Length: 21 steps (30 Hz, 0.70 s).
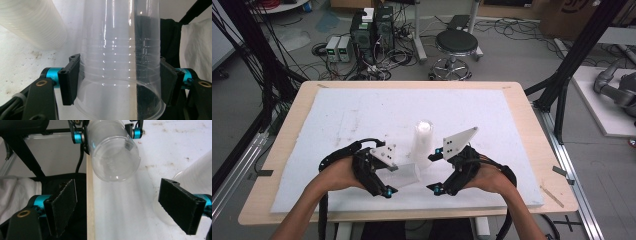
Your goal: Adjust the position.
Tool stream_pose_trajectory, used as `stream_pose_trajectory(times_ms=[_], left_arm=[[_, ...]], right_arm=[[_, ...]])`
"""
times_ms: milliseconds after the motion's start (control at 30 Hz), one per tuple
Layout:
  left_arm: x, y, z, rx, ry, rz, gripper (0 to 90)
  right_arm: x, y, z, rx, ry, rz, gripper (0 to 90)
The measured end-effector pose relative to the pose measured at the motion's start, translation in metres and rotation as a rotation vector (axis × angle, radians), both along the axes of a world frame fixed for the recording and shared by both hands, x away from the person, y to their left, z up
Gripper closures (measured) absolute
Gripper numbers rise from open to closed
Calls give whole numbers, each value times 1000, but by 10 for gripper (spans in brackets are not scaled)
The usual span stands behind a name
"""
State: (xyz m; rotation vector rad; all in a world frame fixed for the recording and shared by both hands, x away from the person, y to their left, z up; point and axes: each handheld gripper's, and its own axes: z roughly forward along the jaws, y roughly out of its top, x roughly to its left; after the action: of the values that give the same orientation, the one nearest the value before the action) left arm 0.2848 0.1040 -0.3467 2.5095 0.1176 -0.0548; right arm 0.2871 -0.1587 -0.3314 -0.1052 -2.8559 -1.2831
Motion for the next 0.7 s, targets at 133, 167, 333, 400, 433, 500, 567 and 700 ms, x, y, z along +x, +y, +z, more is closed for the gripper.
stream_pose_trajectory(times_ms=[133,167,333,400,433,500,567,700], left_arm=[[0,-4,1,33,-2,-9,305],[0,-6,1,43,-3,-10,305],[-2,-17,3,75,-14,-30,306],[-2,-21,4,88,-13,-30,307],[-2,-23,4,95,-12,-30,307],[-2,-25,4,103,-8,-31,307],[-3,-27,5,104,-10,-31,307],[-2,-29,5,118,-14,-34,308]], right_arm=[[0,1,0,-32,-4,1,148],[0,2,0,-45,-4,2,148],[1,9,-2,-112,-15,16,148],[2,12,-2,-126,-20,24,148],[2,14,-2,-139,-16,22,148],[2,17,-3,-152,-14,28,148],[2,19,-3,-161,-20,34,148],[2,23,-4,-159,-16,45,149]])
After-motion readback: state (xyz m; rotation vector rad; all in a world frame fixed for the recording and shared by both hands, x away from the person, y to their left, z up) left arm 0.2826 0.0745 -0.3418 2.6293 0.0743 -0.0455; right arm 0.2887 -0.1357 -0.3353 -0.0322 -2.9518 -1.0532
